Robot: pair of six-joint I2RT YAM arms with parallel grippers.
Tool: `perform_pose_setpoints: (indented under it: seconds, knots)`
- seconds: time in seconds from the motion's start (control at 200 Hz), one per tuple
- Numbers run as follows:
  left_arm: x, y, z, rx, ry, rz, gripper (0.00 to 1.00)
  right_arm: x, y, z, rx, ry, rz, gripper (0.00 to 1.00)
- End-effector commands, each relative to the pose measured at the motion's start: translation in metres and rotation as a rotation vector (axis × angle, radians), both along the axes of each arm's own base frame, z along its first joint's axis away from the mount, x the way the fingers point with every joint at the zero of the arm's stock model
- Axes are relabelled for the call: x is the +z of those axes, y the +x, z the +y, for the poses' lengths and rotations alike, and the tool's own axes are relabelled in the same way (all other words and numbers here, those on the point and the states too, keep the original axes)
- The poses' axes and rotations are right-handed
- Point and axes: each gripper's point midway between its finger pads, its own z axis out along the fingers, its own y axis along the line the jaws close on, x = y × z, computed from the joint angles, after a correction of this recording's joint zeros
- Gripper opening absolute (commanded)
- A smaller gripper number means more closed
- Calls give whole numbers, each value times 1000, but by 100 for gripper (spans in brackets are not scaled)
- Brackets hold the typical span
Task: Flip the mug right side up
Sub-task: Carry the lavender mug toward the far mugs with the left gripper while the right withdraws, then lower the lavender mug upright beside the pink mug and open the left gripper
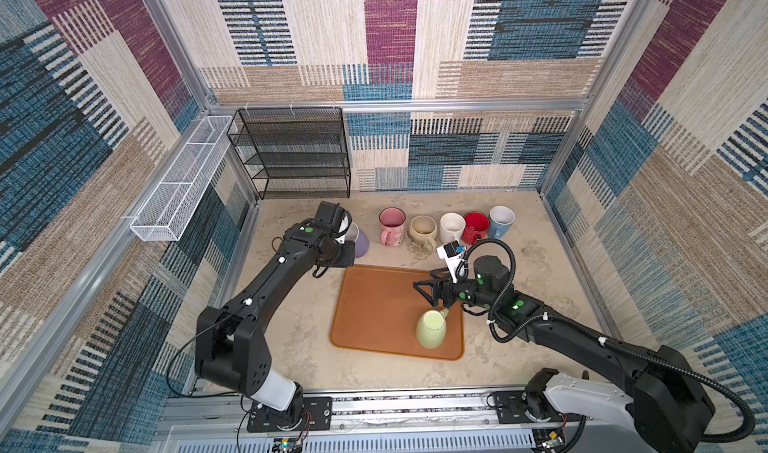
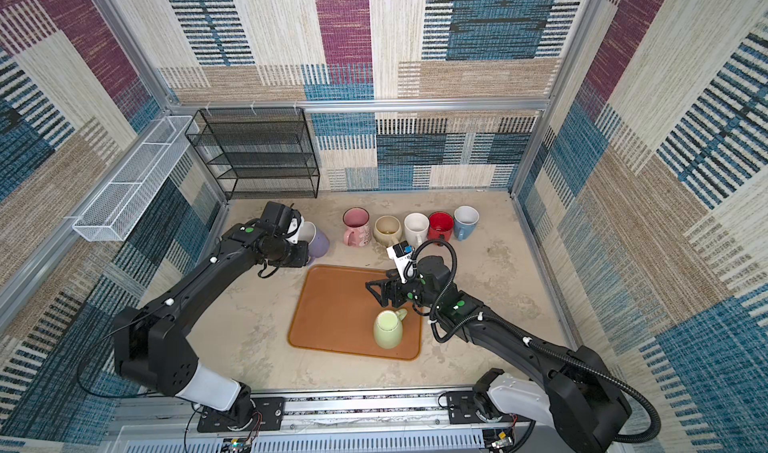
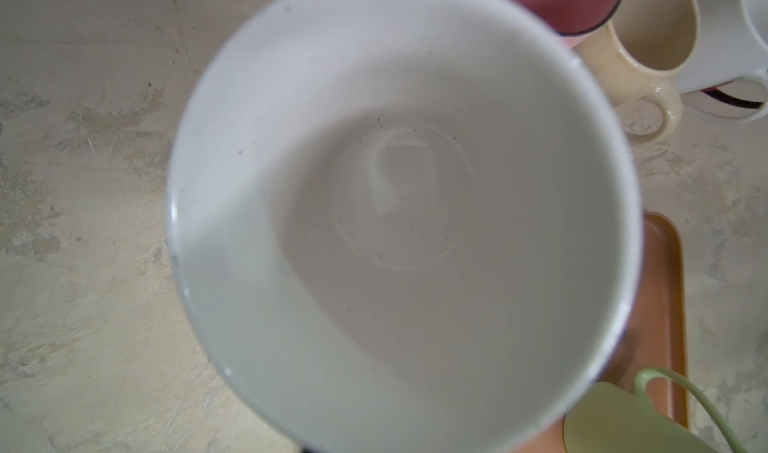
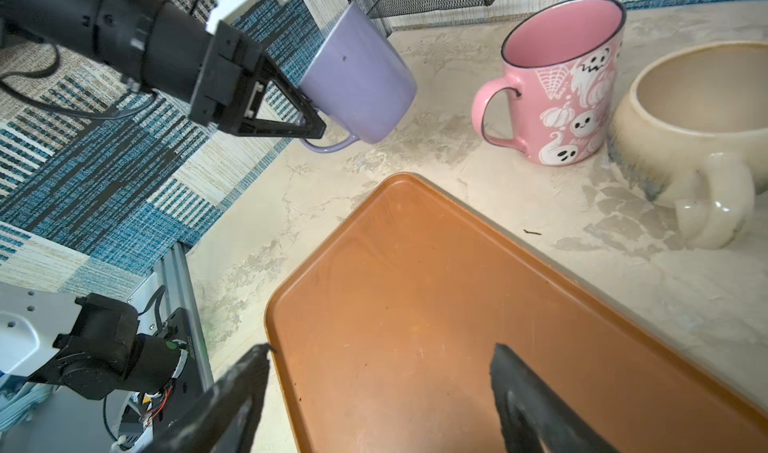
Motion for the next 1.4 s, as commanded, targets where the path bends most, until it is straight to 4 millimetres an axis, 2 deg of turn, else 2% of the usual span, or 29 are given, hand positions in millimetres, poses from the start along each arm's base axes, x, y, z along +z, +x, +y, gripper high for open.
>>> perform_pose_setpoints:
  seconds: [0.0, 0.13, 0.521, 0.736, 1.042, 1.397]
  knots:
    - [0, 13, 4, -36, 38, 2, 0, 13, 6, -4, -43, 30, -50, 85]
    - [-10, 29, 10, -32, 71, 43, 0, 14, 7, -7, -58, 27, -57, 86]
    - [-33, 71, 2, -55, 100, 110, 0, 7, 11, -6, -65, 13, -41, 86]
    - [-51, 84, -2, -46, 103, 143, 0, 3, 13, -5, -70, 2, -33, 86]
    - [-62, 105, -10, -42, 111, 148, 0, -3, 15, -5, -78, -11, -26, 86]
    - [-74, 112, -18, -70, 169, 156, 0, -5, 17, -6, -89, -21, -25, 86]
